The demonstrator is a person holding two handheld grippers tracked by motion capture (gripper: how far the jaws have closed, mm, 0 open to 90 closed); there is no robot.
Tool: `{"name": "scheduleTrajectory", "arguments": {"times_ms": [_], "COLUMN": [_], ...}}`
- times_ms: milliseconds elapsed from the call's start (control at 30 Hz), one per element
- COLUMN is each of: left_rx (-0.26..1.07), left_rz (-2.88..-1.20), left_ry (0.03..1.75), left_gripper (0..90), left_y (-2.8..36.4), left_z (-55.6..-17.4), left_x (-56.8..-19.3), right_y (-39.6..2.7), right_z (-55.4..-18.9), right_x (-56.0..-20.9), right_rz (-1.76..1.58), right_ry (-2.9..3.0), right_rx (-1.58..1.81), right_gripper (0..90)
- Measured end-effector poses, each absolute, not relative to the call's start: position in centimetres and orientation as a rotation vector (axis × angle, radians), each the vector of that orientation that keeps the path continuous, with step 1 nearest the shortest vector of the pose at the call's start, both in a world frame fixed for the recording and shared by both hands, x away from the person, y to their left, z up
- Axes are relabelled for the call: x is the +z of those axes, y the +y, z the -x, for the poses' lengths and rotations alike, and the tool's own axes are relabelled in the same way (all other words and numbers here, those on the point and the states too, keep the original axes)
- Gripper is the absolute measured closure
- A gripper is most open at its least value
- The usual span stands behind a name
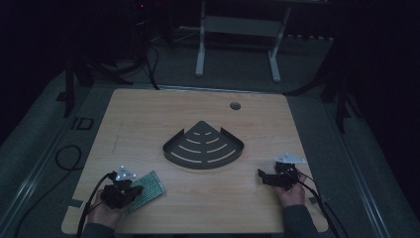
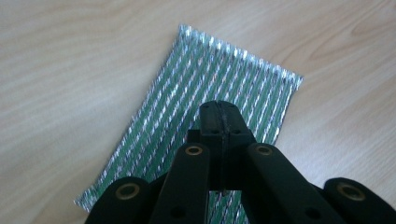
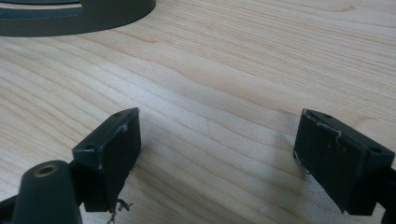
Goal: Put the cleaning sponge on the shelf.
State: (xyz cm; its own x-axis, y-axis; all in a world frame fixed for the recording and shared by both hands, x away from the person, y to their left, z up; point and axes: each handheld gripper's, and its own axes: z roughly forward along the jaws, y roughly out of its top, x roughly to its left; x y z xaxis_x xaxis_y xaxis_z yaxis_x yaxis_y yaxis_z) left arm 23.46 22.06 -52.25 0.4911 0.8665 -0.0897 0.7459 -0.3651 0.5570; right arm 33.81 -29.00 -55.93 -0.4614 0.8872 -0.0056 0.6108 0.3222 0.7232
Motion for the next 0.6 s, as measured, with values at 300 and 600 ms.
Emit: {"name": "scheduleTrajectory", "arguments": {"times_ms": [300, 600], "left_rx": [0.302, 0.273], "left_rz": [-2.208, -2.255], "left_ry": [1.287, 1.252], "left_gripper": [90.0, 89.9], "left_y": [21.1, 20.9], "left_z": [-25.7, -28.3], "left_x": [-52.6, -52.3], "right_y": [-29.0, -29.0], "right_z": [-33.8, -33.8], "right_x": [-55.9, -55.9], "right_rz": [-1.328, -1.327], "right_ry": [2.191, 2.191], "right_rx": [0.933, 0.934], "right_gripper": [14.2, 14.3]}}
